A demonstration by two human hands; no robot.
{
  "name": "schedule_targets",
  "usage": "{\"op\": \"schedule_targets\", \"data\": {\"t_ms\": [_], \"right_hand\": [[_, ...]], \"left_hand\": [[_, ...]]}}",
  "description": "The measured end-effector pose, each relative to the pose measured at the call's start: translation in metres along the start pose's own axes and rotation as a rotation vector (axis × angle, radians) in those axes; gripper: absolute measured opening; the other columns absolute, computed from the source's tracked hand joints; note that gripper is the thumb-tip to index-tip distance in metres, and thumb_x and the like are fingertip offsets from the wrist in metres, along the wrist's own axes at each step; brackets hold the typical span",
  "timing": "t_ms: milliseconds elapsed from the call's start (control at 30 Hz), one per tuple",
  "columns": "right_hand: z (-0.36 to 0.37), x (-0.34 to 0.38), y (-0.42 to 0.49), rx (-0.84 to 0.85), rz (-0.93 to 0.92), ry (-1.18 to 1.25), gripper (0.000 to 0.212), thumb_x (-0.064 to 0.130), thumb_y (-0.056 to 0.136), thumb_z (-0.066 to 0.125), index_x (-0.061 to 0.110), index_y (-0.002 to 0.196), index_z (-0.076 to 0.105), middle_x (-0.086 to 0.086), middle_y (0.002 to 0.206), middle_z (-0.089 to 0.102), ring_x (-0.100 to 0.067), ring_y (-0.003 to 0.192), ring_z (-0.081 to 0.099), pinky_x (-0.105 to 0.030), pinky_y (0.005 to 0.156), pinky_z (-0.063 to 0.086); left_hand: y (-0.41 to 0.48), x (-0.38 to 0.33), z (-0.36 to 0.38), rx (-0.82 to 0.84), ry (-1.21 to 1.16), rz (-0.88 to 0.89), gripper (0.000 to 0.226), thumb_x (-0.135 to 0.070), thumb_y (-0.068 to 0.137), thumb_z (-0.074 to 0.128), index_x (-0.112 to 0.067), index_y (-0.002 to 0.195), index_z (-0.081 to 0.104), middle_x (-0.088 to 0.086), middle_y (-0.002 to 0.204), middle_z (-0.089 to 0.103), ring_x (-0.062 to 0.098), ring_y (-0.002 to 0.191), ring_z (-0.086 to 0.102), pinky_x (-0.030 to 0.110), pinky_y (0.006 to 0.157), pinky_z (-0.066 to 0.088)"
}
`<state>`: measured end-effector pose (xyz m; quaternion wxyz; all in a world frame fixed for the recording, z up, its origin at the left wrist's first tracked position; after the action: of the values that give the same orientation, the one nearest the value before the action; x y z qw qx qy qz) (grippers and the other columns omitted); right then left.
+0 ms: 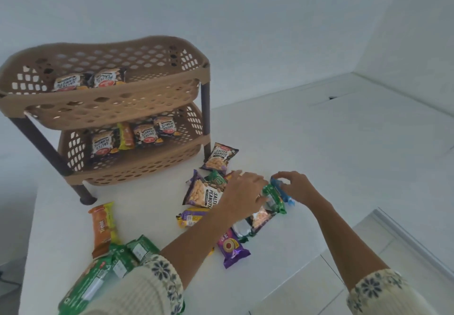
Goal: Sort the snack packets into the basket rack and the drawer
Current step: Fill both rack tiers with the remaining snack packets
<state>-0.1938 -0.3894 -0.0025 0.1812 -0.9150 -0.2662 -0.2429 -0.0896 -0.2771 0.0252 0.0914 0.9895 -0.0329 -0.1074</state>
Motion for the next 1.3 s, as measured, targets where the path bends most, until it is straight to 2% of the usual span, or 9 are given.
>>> {"op": "schedule_targets", "data": {"t_ms": [200,333,467,633,800,900,1000,1133,1300], "right_hand": [[0.022,-0.036,-0.017,0.081,0.060,-0.088,0.047,0.011,0.088,0.055,0.025,0.133,0.053,-0.007,0.136,0.057,-0.026,0.118,0.055,-0.026,0.092,0.039],[0.029,-0.044,-0.018,0.058,0.068,-0.075,0.043,0.015,0.088,0.056,0.030,0.128,0.054,-0.005,0.122,0.064,-0.023,0.105,0.059,-0.028,0.086,0.045],[0.029,-0.048,-0.011,0.020,0.079,-0.100,0.040,0.015,0.087,0.056,0.032,0.123,0.056,-0.009,0.106,0.061,-0.024,0.092,0.058,-0.027,0.071,0.041],[0.028,-0.051,-0.001,-0.025,0.081,-0.087,0.039,0.018,0.085,0.062,0.030,0.122,0.058,-0.010,0.102,0.059,-0.021,0.082,0.055,-0.020,0.059,0.033],[0.023,-0.050,0.001,-0.110,0.086,0.075,0.036,0.017,0.083,0.067,0.029,0.117,0.064,-0.007,0.104,0.062,-0.021,0.087,0.058,-0.024,0.071,0.041],[0.018,-0.051,-0.001,-0.162,0.101,0.256,0.033,0.014,0.081,0.071,0.030,0.109,0.067,0.000,0.104,0.064,-0.016,0.084,0.062,-0.015,0.068,0.043],[0.020,-0.048,-0.001,-0.143,0.120,0.330,0.032,0.014,0.080,0.071,0.032,0.106,0.067,0.003,0.103,0.064,-0.014,0.087,0.061,-0.018,0.069,0.042],[0.027,-0.043,0.002,-0.114,0.126,0.276,0.031,0.014,0.079,0.071,0.032,0.104,0.068,0.004,0.101,0.061,-0.012,0.088,0.058,-0.009,0.066,0.038],[0.030,-0.042,0.004,-0.106,0.125,0.266,0.033,0.014,0.078,0.071,0.031,0.106,0.067,0.005,0.099,0.061,-0.012,0.089,0.057,-0.014,0.068,0.038]], "left_hand": [[0.021,-0.030,0.037,0.249,0.233,-0.101,0.062,-0.061,0.092,0.041,-0.034,0.148,0.032,0.014,0.134,0.054,0.033,0.131,0.042,0.065,0.113,-0.007],[0.034,-0.033,0.047,0.384,0.380,-0.149,0.048,-0.058,0.096,0.035,-0.035,0.137,0.048,0.007,0.114,0.065,0.031,0.121,0.050,0.067,0.106,-0.019],[0.043,-0.028,0.052,0.383,0.373,-0.211,0.033,-0.043,0.098,0.039,-0.029,0.112,0.066,0.001,0.102,0.069,0.029,0.117,0.053,0.067,0.107,-0.018],[0.051,-0.018,0.055,0.328,0.261,-0.267,0.026,-0.028,0.095,0.049,-0.028,0.117,0.063,-0.003,0.093,0.070,0.023,0.110,0.060,0.065,0.112,-0.013],[0.056,-0.008,0.054,0.263,0.201,-0.299,0.019,-0.029,0.090,0.059,-0.022,0.106,0.065,-0.002,0.087,0.068,0.021,0.101,0.062,0.062,0.112,-0.012],[0.056,-0.001,0.049,0.231,0.153,-0.316,0.015,-0.035,0.088,0.061,-0.020,0.091,0.063,-0.001,0.085,0.068,0.022,0.098,0.063,0.062,0.113,-0.009],[0.058,0.006,0.049,0.242,0.130,-0.331,0.033,-0.043,0.086,0.063,-0.017,0.106,0.059,0.002,0.092,0.069,0.026,0.101,0.064,0.065,0.112,-0.009],[0.064,0.002,0.061,0.307,0.128,-0.313,0.074,-0.048,0.080,0.070,-0.009,0.135,0.037,0.011,0.131,0.053,0.032,0.116,0.058,0.068,0.112,-0.001],[0.069,-0.002,0.065,0.257,0.147,-0.242,0.064,-0.036,0.085,0.066,-0.011,0.135,0.035,0.013,0.125,0.054,0.031,0.111,0.061,0.061,0.114,-0.010]]}}
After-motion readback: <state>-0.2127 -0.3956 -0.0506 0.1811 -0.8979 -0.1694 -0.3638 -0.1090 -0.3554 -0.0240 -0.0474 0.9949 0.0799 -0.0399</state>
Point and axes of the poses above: each hand's wrist, its own y-axis towards the middle knuckle, its own z-axis out of the palm, x = y × z, the point moved 8 cm from there along y, towards the middle knuckle
